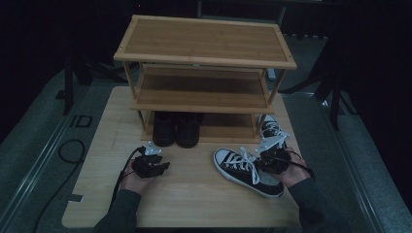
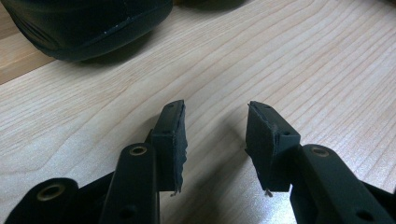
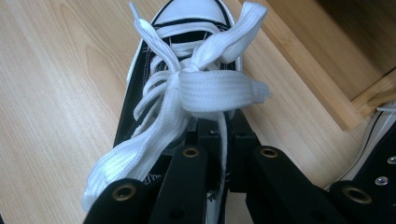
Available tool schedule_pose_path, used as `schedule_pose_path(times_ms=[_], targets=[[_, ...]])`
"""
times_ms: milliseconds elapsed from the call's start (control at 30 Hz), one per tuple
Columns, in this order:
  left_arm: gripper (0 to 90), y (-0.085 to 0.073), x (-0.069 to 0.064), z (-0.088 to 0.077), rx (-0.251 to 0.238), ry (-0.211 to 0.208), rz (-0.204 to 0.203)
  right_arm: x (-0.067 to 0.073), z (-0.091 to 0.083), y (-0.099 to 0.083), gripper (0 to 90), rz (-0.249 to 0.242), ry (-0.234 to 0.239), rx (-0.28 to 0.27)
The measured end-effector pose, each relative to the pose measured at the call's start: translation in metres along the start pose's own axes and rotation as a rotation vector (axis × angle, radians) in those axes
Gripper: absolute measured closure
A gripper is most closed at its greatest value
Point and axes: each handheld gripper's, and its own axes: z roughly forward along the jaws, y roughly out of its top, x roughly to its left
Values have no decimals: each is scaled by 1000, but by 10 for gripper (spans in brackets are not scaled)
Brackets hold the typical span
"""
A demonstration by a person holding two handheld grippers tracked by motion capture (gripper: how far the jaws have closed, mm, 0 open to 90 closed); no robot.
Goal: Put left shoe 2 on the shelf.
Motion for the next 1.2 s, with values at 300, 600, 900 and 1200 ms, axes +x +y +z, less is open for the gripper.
schedule_pose_path(times_ms=[300,600,900,1200], targets=[[574,0,0,0,0,0,0,-5,-6,5,879,3,-6,-20],[574,0,0,0,0,-8,-5,-10,-15,13,878,0,-8,-46],[573,0,0,1,-4,-8,-2,-18,-24,22,879,0,12,-80],[573,0,0,0,-3,-10,-1,-26,-22,34,878,-39,43,-102]])
